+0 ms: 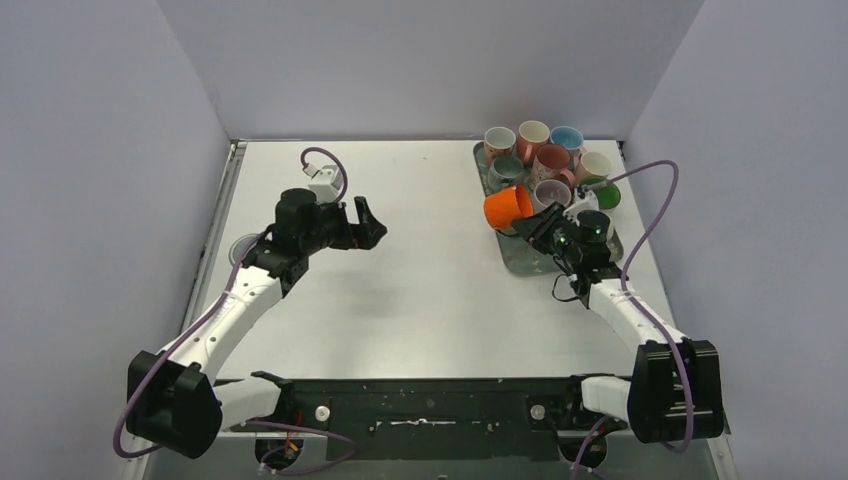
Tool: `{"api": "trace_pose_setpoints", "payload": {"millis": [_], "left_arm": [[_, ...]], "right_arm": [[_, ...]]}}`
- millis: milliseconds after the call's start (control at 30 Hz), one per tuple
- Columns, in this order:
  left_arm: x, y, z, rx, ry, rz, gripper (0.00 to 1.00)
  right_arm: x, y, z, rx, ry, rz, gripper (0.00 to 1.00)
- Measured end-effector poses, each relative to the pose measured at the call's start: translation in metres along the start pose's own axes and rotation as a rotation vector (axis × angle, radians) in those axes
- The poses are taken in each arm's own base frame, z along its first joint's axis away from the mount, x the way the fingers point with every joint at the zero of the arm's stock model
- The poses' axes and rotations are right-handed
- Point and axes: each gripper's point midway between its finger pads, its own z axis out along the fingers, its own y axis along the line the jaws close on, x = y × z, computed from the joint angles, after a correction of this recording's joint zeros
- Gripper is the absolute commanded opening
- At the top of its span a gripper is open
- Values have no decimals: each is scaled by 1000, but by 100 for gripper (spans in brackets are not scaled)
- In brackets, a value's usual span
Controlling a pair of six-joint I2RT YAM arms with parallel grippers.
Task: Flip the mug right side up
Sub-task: Place the cup on the tray.
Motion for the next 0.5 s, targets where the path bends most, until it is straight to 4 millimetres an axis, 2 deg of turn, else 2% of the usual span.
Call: {"api": "trace_pose_setpoints", "payload": {"millis": [300,500], "left_arm": [[19,15,-6,-52,30,96,97],[21,15,-9,-65,28,139,97]], "right_arm": [[0,-49,-15,275,102,-283,0],[-6,-63,-19,375,116,-451,0]]}}
